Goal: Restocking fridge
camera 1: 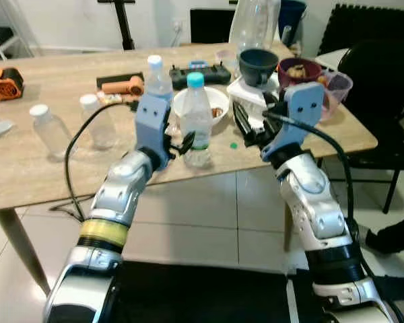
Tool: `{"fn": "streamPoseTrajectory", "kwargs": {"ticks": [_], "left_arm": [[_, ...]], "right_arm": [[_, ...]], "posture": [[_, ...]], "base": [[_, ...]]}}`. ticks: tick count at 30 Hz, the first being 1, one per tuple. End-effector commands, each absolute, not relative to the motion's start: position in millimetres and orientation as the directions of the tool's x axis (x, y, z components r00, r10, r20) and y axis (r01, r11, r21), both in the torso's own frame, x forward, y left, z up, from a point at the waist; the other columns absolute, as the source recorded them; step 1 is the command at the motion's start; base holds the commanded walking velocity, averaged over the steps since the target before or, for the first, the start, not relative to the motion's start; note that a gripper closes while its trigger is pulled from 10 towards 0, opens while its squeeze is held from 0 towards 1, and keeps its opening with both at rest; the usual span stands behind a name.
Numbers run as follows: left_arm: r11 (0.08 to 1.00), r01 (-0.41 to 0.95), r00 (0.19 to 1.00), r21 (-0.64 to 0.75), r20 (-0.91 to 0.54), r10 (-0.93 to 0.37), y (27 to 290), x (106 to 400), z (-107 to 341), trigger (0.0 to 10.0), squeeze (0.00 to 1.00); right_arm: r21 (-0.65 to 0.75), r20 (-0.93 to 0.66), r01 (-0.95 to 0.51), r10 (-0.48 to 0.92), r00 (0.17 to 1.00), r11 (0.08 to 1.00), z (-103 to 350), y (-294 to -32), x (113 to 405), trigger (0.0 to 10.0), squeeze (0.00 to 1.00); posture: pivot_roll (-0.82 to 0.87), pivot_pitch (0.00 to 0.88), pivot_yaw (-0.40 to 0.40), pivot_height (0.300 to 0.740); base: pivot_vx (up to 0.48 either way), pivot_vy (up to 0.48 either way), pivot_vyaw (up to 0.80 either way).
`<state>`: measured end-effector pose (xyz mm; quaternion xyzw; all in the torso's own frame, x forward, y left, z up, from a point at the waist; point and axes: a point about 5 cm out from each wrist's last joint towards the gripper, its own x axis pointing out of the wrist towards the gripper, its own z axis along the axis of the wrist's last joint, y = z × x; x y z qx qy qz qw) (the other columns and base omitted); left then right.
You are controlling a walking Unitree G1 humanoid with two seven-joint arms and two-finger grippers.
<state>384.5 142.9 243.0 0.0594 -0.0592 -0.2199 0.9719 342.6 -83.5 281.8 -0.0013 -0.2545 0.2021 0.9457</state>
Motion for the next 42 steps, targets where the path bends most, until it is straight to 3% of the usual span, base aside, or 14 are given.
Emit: {"fn": "streamPoseTrajectory", "kwargs": {"ticks": [1,22,23,24,32,33,34,40,42], "left_arm": [[0.888,0.434,0.892,0.151,0.068,-0.448,137,385,236,10.0,0.0],[0.87,0.455,0.877,0.188,0.07,-0.475,100,408,232,10.0,0.0],[0.871,0.455,0.877,0.186,0.073,-0.474,99,408,232,3.0,0.0],[0.872,0.453,0.879,0.184,0.075,-0.472,100,409,231,0.0,0.0],[0.885,0.429,0.887,0.183,0.1,-0.451,109,411,234,0.0,0.0],[0.886,0.423,0.886,0.188,0.117,-0.448,112,410,237,4.3,0.0],[0.883,0.426,0.875,0.198,0.16,-0.458,115,408,245,10.0,0.0],[0.82,0.478,0.79,0.315,0.253,-0.558,113,388,269,10.0,0.0],[0.752,0.499,0.74,0.43,0.24,-0.628,105,374,271,10.0,0.0]], "right_arm": [[-0.116,0.488,-0.38,0.386,0.783,0.918,283,-84,340,10.0,0.0],[-0.116,0.48,-0.388,0.394,0.784,0.914,280,-80,338,10.0,0.0],[-0.115,0.48,-0.389,0.394,0.784,0.914,281,-80,338,10.0,0.0],[-0.114,0.481,-0.389,0.393,0.784,0.914,281,-80,337,10.0,0.0],[-0.109,0.48,-0.381,0.385,0.788,0.918,279,-83,337,10.0,0.0],[-0.109,0.481,-0.38,0.383,0.788,0.918,279,-83,336,10.0,0.0],[-0.11,0.486,-0.376,0.38,0.787,0.92,281,-84,336,10.0,0.0],[-0.111,0.511,-0.369,0.372,0.775,0.923,289,-92,329,10.0,0.0],[-0.113,0.543,-0.392,0.387,0.745,0.913,300,-92,321,10.0,0.0]], "posture": [[-0.07,0.205,-0.026,0.721],[-0.08,0.2,-0.023,0.721],[-0.09,0.2,-0.022,0.721],[-0.09,0.2,-0.019,0.721],[-0.08,0.198,-0.015,0.721],[-0.08,0.196,-0.011,0.721],[-0.08,0.198,-0.005,0.721],[-0.06,0.201,0.003,0.721],[-0.04,0.201,0.019,0.721]], "base": [[0.0,0.0,0.0],[0.0,0.0,0.0],[0.0,0.0,0.0],[0.0,0.0,0.0],[0.0,0.0,0.0],[0.0,0.0,0.0],[0.0,0.0,0.0],[0.0,0.0,0.0],[0.0,0.0,0.0]]}}
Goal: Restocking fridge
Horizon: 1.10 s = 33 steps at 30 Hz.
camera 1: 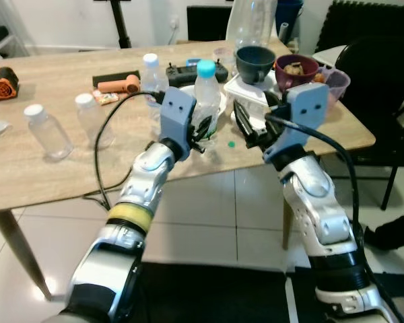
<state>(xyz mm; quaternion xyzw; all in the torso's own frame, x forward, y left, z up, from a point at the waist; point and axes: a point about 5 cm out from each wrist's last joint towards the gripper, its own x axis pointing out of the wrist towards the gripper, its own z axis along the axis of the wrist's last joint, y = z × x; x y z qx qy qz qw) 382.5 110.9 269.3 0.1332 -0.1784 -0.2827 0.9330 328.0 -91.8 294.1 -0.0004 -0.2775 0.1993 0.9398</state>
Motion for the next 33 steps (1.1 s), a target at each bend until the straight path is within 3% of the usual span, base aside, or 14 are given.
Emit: {"fn": "streamPoseTrajectory", "kwargs": {"ticks": [1,4,11,16,23,25,26,27,33], "left_arm": [[0.73,0.505,0.726,0.461,0.231,-0.648,102,370,271,10.0,0.0],[0.67,0.527,0.695,0.523,0.187,-0.694,94,361,263,10.0,0.0],[0.634,0.581,0.654,0.51,0.172,-0.737,85,351,261,10.0,0.0],[0.585,0.608,0.624,0.536,0.132,-0.77,82,338,259,10.0,0.0],[0.598,0.594,0.629,0.539,0.152,-0.762,84,335,266,10.0,0.0],[0.602,0.59,0.639,0.539,0.144,-0.756,87,335,264,10.0,0.0],[0.602,0.589,0.642,0.539,0.141,-0.754,87,335,264,10.0,0.0],[0.607,0.587,0.648,0.536,0.139,-0.749,89,336,263,10.0,0.0],[0.633,0.574,0.677,0.52,0.133,-0.724,95,336,262,10.0,0.0]], "right_arm": [[-0.114,0.555,-0.403,0.394,0.733,0.908,304,-91,317,10.0,0.0],[-0.113,0.598,-0.436,0.411,0.688,0.893,318,-86,307,10.0,0.0],[-0.12,0.622,-0.477,0.44,0.648,0.871,329,-75,298,10.0,0.0],[-0.123,0.607,-0.479,0.448,0.656,0.869,327,-71,295,10.0,0.0],[-0.117,0.552,-0.472,0.453,0.7,0.874,314,-74,297,10.0,0.0],[-0.108,0.546,-0.464,0.442,0.712,0.88,313,-75,298,4.9,0.0],[-0.105,0.545,-0.461,0.438,0.714,0.881,313,-76,298,4.9,0.0],[-0.102,0.545,-0.457,0.434,0.717,0.883,312,-77,299,0.0,0.0],[-0.093,0.546,-0.44,0.415,0.728,0.893,313,-81,300,0.0,0.0]], "posture": [[-0.04,0.201,0.019,0.721],[-0.04,0.195,0.036,0.721],[-0.05,0.196,0.069,0.721],[-0.04,0.197,0.082,0.721],[-0.04,0.198,0.081,0.721],[-0.04,0.197,0.08,0.721],[-0.04,0.197,0.08,0.721],[-0.04,0.195,0.078,0.721],[-0.04,0.192,0.074,0.721]], "base": [[0.0,0.0,0.0],[0.0,0.0,0.0],[0.0,0.0,0.0],[0.0,0.0,0.0],[0.0,0.0,0.0],[0.0,0.0,0.0],[0.0,0.0,0.0],[0.0,0.0,0.0],[0.0,0.0,0.0]]}}
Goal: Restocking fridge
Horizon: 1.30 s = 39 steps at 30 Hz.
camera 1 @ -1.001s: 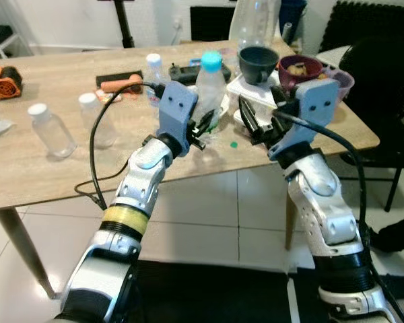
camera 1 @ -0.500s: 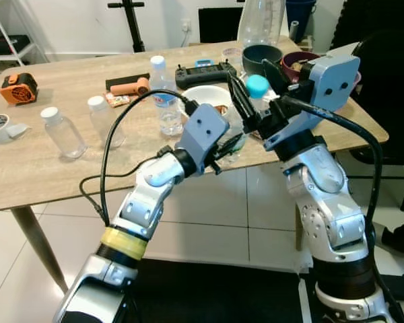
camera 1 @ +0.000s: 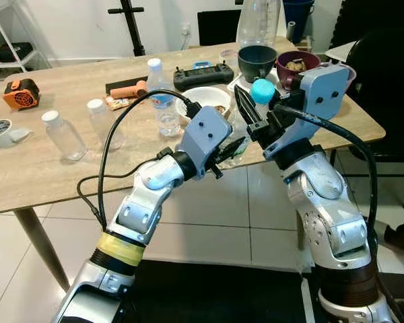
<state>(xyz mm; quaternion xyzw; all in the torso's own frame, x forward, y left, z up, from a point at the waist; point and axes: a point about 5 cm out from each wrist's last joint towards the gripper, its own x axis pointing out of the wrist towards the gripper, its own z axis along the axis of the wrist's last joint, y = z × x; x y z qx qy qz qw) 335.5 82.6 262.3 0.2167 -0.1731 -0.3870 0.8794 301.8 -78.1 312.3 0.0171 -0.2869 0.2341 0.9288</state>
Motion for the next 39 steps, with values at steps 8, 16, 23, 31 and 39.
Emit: {"fn": "streamPoseTrajectory", "kwargs": {"ticks": [8,16,23,31,39], "left_arm": [[0.648,0.573,0.696,0.502,0.121,-0.708,96,335,256,10.0,0.0],[0.744,0.598,0.728,0.298,0.186,-0.66,96,330,253,10.0,1.0],[0.72,0.689,0.683,0.085,0.257,-0.683,104,306,255,10.0,0.0],[0.74,0.673,0.731,0.001,0.149,-0.665,125,278,220,10.0,0.0],[0.81,0.581,0.813,-0.073,0.001,-0.583,137,263,179,10.0,0.0]], "right_arm": [[-0.078,0.541,-0.452,0.419,0.729,0.889,312,-81,299,0.0,0.0],[-0.073,0.513,-0.457,0.427,0.745,0.886,306,-80,300,10.0,0.0],[-0.073,0.492,-0.423,0.402,0.772,0.903,299,-89,300,10.0,0.0],[-0.094,0.421,-0.349,0.355,0.835,0.932,276,-116,300,10.0,0.0],[-0.099,0.296,-0.187,0.208,0.932,0.977,232,-153,307,10.0,0.0]], "posture": [[-0.04,0.19,0.067,0.721],[-0.05,0.186,0.054,0.721],[-0.06,0.186,0.051,0.721],[-0.05,0.193,0.037,0.721],[-0.06,0.201,0.021,0.721]], "base": [[0.0,0.0,0.0],[0.0,0.0,0.0],[0.0,0.0,0.0],[0.0,0.0,0.0],[0.0,0.0,0.0]]}}
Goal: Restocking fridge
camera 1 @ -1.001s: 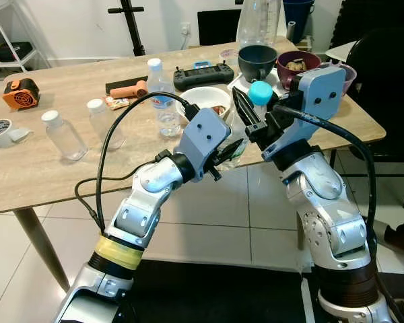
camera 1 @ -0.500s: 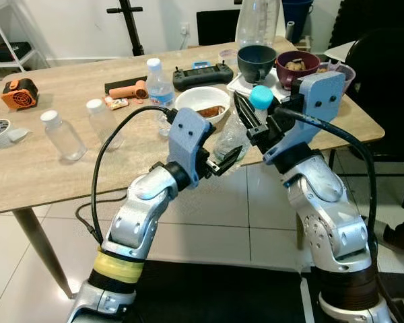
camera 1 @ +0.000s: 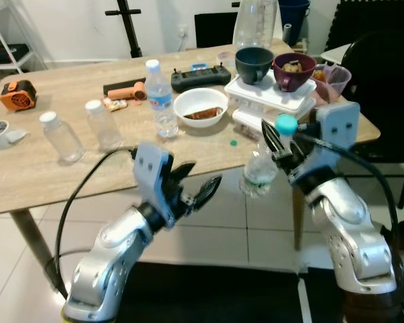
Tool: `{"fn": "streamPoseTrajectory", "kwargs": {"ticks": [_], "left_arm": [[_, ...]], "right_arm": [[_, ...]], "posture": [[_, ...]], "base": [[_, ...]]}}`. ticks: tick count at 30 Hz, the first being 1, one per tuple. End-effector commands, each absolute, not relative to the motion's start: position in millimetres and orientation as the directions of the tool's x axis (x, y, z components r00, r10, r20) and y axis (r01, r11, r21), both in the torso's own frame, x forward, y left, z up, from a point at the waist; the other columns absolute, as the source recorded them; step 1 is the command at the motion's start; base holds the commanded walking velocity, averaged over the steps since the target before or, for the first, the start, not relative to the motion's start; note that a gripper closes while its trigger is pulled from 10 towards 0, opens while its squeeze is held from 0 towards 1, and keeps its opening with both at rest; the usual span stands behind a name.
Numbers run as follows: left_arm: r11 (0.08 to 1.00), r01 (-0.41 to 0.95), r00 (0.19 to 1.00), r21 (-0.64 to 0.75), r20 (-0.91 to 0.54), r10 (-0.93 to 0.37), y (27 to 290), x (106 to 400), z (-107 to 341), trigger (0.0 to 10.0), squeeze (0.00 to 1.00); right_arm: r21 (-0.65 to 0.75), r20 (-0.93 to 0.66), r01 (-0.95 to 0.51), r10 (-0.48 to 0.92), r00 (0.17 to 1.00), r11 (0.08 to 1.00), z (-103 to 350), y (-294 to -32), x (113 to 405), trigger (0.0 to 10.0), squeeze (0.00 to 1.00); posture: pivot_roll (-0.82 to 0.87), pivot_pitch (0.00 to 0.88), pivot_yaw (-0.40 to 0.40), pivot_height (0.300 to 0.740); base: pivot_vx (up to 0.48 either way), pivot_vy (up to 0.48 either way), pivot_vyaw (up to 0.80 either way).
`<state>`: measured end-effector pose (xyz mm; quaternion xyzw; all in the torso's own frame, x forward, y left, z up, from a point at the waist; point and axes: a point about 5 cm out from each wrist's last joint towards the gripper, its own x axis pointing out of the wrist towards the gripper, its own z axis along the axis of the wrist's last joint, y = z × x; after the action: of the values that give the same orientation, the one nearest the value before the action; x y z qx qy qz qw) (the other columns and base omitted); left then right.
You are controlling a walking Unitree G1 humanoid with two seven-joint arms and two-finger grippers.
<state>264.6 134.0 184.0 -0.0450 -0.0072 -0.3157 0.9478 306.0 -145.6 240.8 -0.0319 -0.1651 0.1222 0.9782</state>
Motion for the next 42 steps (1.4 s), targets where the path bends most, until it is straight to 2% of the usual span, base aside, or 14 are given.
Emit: {"fn": "streamPoseTrajectory", "kwargs": {"ticks": [1,3,5,9,13,15,16,19,22,24,27,31,34,42], "left_arm": [[0.825,0.558,0.827,-0.084,-0.028,-0.562,139,262,170,10.0,0.0],[0.825,0.558,0.827,-0.084,-0.028,-0.562,139,262,170,10.0,0.0],[0.849,0.522,0.847,-0.084,-0.064,-0.528,142,262,160,10.0,0.0],[0.909,0.407,0.886,-0.087,-0.206,-0.416,154,258,118,10.0,0.0],[0.919,0.386,0.889,-0.074,-0.238,-0.392,157,256,109,10.0,0.0],[0.943,0.33,0.9,-0.047,-0.287,-0.329,163,251,91,10.0,0.0],[0.943,0.33,0.9,-0.047,-0.287,-0.329,163,251,91,10.0,0.0],[0.977,0.213,0.938,0.03,-0.286,-0.196,173,247,81,10.0,0.0],[0.978,0.205,0.94,0.038,-0.287,-0.186,174,246,79,10.0,0.0],[0.973,0.223,0.932,0.064,-0.306,-0.193,172,244,73,10.0,0.0],[0.962,0.245,0.918,0.12,-0.349,-0.19,172,243,61,10.0,0.0],[0.969,0.227,0.918,0.095,-0.353,-0.18,173,245,58,10.0,0.0],[0.976,0.206,0.921,0.075,-0.352,-0.167,172,249,56,10.0,0.0],[0.964,0.248,0.918,0.091,-0.341,-0.204,161,255,56,10.0,0.0]], "right_arm": [[-0.095,0.262,-0.142,0.162,0.951,0.985,218,-161,308,10.0,0.0],[-0.095,0.262,-0.142,0.162,0.951,0.985,218,-161,308,10.0,0.0],[-0.092,0.228,-0.083,0.102,0.968,0.992,202,-170,308,10.0,0.0],[-0.123,0.057,0.063,-0.056,0.997,0.99,133,-193,298,10.0,0.0],[-0.141,0.018,0.07,-0.068,0.998,0.988,118,-195,294,10.0,0.0],[-0.189,-0.075,0.082,-0.097,0.992,0.979,86,-201,283,10.0,0.0],[-0.189,-0.075,0.082,-0.097,0.992,0.979,86,-201,283,10.0,0.0],[-0.188,-0.169,0.074,-0.107,0.98,0.979,52,-204,263,10.0,0.0],[-0.192,-0.184,0.06,-0.096,0.978,0.98,44,-202,258,10.0,0.0],[-0.244,-0.211,0.027,-0.081,0.974,0.969,31,-201,252,10.0,0.0],[-0.275,-0.287,0.005,-0.087,0.954,0.961,7,-205,235,10.0,0.0],[-0.276,-0.283,0.018,-0.099,0.954,0.961,4,-208,231,10.0,0.0],[-0.26,-0.226,0.051,-0.112,0.968,0.964,14,-208,242,10.0,0.0],[-0.239,-0.178,0.046,-0.09,0.98,0.97,22,-203,253,10.0,0.0]], "posture": [[-0.06,0.205,0.021,0.721],[-0.06,0.205,0.021,0.721],[-0.06,0.207,0.021,0.721],[-0.06,0.211,0.021,0.721],[-0.06,0.212,0.02,0.721],[-0.06,0.206,0.023,0.721],[-0.06,0.206,0.023,0.721],[-0.04,0.193,0.033,0.721],[-0.04,0.192,0.033,0.721],[-0.04,0.182,0.03,0.721],[-0.03,0.173,0.024,0.721],[-0.04,0.17,0.025,0.721],[-0.04,0.165,0.026,0.721],[-0.04,0.156,0.024,0.721]], "base": [[0.0,0.0,0.0],[0.0,0.0,0.0],[0.0,0.0,0.0],[0.0,0.0,0.0],[0.0,0.0,0.0],[0.0,0.0,0.0],[0.0,0.0,0.0],[0.0,0.0,0.0],[0.0,0.0,0.0],[0.0,0.0,0.0],[0.0,0.0,0.0],[0.0,0.0,0.0],[0.0,0.0,0.0],[0.0,0.0,0.0]]}}
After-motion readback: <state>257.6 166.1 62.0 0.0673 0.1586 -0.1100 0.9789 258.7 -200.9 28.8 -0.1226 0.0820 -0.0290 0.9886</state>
